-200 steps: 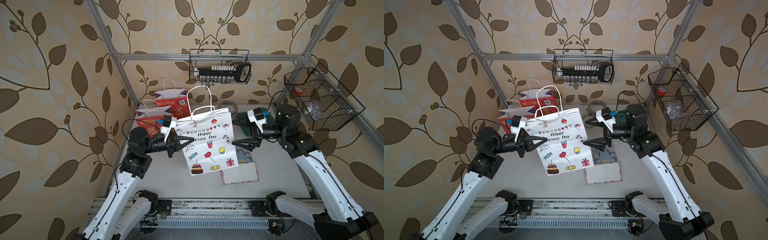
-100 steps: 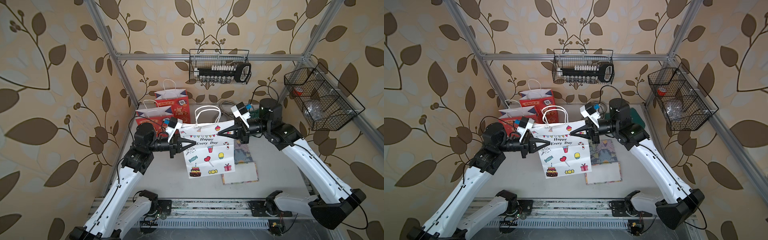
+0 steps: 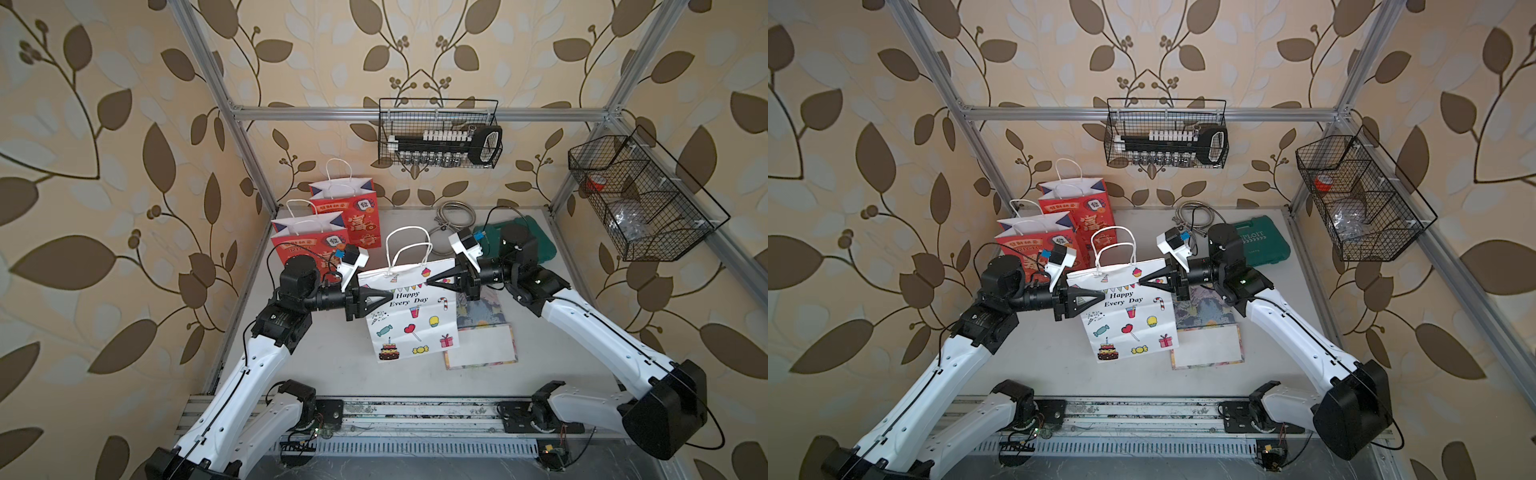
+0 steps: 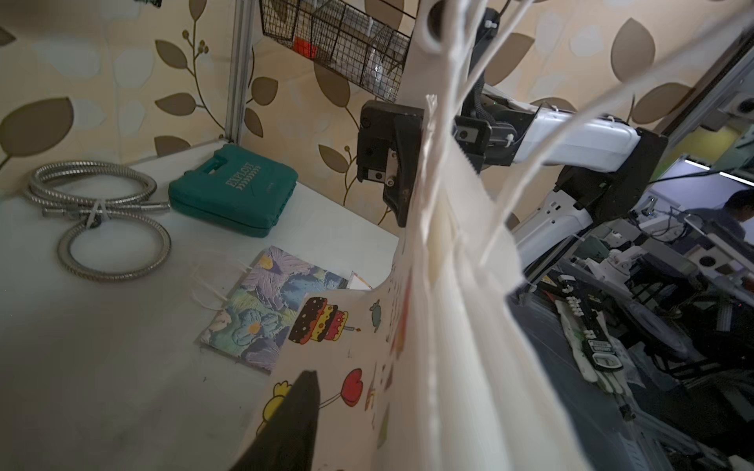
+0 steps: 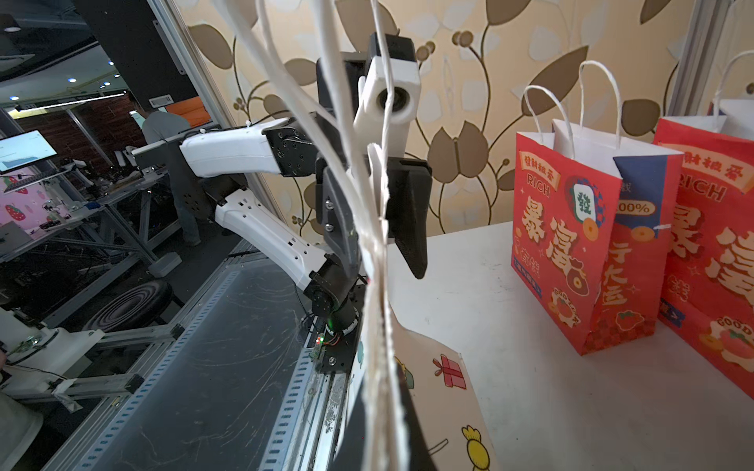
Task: Put away the paper bag
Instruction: Press the paper bag.
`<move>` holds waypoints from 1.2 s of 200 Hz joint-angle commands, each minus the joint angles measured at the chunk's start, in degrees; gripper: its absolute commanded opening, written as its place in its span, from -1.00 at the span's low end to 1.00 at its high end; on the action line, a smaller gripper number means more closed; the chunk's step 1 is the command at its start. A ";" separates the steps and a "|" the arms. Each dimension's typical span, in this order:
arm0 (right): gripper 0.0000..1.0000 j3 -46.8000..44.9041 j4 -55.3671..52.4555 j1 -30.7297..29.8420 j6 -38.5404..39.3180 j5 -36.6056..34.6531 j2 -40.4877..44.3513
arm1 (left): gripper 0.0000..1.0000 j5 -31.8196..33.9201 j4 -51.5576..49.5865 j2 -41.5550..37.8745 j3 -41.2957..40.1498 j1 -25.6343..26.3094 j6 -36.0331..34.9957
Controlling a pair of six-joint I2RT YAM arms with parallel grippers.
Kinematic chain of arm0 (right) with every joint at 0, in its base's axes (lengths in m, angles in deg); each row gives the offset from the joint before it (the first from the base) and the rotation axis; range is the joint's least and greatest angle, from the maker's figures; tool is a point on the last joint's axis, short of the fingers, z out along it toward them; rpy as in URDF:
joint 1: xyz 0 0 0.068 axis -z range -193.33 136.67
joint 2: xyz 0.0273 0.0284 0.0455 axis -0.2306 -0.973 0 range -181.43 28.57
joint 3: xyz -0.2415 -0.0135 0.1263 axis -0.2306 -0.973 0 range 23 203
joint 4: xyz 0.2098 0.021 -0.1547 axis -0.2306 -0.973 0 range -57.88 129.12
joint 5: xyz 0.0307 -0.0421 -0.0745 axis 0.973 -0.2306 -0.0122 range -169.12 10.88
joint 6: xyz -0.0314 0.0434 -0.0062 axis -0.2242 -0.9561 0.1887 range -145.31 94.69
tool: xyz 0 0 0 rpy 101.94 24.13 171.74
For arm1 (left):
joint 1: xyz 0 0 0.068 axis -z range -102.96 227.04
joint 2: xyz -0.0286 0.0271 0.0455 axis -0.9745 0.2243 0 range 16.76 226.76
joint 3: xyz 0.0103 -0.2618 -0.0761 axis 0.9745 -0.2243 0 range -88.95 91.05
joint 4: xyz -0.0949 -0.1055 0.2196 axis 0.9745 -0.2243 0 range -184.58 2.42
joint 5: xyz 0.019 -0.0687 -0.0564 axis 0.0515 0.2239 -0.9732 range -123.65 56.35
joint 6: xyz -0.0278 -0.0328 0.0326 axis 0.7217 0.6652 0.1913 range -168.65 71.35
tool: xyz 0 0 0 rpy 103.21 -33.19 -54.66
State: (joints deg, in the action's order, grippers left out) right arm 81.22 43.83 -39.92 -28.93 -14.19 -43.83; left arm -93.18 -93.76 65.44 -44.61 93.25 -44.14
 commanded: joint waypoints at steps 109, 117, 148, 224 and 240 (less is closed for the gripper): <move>-1.00 -5.14 4.51 7.51 13.98 9.34 -12.07 | 0.98 21.69 22.07 -1.44 -23.96 0.41 -2.61; -1.00 -4.77 4.57 7.84 14.08 9.90 -12.69 | 0.98 21.25 21.19 -1.64 -24.43 0.41 -3.90; -1.00 -2.99 4.30 9.08 13.40 12.72 -13.48 | 0.98 19.63 20.54 -2.01 -25.52 0.47 -5.86; -1.00 0.77 1.33 10.79 9.56 14.80 -8.18 | 0.98 13.03 33.49 0.67 -27.16 0.82 -2.82; -1.00 1.66 1.58 10.82 8.06 14.48 -7.72 | 0.98 11.53 33.79 1.74 -26.36 1.77 -3.52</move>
State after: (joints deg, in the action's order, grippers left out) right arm 80.08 45.80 -29.30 -18.33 -1.21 -53.23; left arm -77.27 -66.63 66.10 -71.41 93.64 -47.98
